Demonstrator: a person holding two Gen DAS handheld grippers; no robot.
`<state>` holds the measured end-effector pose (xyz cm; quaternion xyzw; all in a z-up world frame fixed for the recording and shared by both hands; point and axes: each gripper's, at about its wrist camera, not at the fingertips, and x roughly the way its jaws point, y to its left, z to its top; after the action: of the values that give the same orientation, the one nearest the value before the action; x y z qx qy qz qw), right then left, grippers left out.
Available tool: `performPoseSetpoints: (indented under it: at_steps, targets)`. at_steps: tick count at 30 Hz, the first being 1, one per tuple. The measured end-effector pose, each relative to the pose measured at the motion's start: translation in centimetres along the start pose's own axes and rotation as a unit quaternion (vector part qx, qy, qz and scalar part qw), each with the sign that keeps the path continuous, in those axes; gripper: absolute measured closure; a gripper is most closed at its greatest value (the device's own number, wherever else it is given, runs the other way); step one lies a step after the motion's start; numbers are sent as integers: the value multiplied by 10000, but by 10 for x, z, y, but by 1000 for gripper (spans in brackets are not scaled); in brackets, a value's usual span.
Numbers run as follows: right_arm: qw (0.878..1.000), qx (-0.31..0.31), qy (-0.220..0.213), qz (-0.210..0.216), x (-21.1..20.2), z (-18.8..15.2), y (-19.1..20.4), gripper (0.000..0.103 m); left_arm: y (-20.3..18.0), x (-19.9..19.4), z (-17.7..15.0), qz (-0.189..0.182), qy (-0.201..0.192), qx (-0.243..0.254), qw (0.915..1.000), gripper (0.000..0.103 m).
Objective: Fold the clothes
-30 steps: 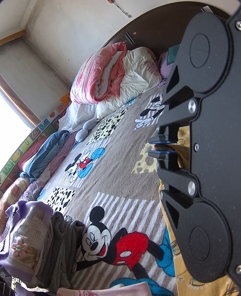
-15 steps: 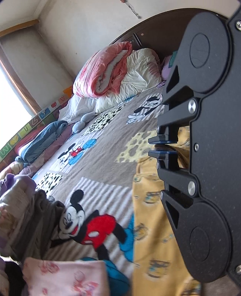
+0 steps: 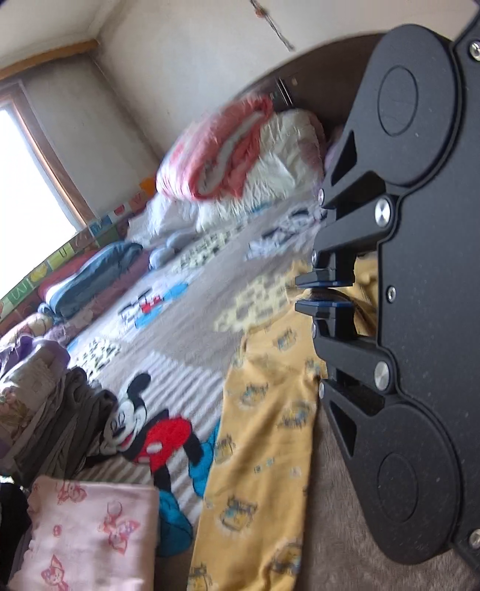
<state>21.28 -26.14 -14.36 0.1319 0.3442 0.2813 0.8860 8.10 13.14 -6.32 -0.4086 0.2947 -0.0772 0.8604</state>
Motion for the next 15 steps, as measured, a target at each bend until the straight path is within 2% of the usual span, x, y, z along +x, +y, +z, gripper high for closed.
performPoseSetpoints:
  at_steps: [5, 8, 15]
  targets:
    - [10000, -7, 53, -33, 17, 8, -5, 71, 8, -6, -3, 5, -18, -169, 9999, 99]
    - [9999, -117, 70, -35, 26, 16, -5, 71, 15, -2, -5, 162, -9, -224, 9996, 99]
    - [9986, -503, 135, -23, 47, 40, 2, 71, 34, -4, -10, 275, -16, -496, 9984, 99]
